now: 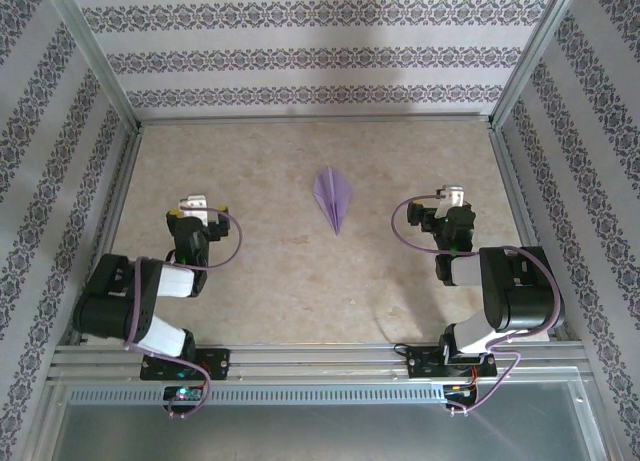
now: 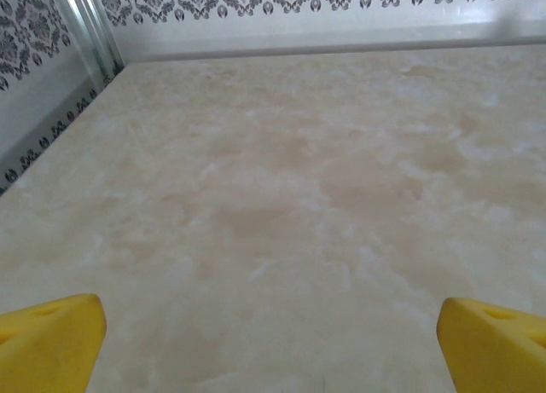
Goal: Fold a paper plane with a square sheet of paper (fold left side to right side)
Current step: Reset both arms
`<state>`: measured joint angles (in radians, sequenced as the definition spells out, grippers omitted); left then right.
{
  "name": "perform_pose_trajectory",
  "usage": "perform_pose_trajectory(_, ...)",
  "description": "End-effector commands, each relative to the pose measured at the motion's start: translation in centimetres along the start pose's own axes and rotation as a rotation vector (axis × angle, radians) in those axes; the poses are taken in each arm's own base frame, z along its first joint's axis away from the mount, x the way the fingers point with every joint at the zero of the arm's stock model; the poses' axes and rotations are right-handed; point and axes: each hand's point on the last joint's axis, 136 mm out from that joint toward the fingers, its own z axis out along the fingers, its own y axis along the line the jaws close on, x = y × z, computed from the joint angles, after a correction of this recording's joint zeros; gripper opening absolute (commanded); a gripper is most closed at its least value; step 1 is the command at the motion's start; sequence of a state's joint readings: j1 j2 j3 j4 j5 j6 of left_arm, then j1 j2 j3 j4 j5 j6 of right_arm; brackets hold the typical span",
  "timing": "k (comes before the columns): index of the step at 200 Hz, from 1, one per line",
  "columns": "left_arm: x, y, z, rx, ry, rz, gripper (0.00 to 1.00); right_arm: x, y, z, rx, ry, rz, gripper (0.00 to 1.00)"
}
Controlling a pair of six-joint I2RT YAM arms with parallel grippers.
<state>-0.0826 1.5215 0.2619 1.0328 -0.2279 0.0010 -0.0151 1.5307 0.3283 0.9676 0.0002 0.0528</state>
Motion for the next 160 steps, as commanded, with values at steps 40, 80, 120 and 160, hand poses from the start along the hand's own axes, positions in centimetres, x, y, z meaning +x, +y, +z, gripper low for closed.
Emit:
perform_pose_trajectory(40, -1.4, -0.4, -1.2, 0.063, -0.169, -0.024, 1.00, -0.5, 0.3, 0.2, 0.000, -0.012, -0.002, 0.98)
perform_pose_trajectory(80, -1.5, -0.5, -0.4, 0.053, -0.148, -0.018, 1.00, -0.5, 0.3, 0.1, 0.001, -0.012, -0.003, 0.98)
perform_pose_trajectory(120, -0.8, 0.1, 2.7, 0.043, 0.027, -0.047, 1.00, -1.7, 0.3, 0.5, 0.000, -0.040, -0.002, 0.98)
perform_pose_trajectory(160, -0.9, 0.2, 2.6, 0.045, 0.015, -0.051, 1.00, -1.7, 0.4, 0.5, -0.001, -0.040, -0.004, 0.98)
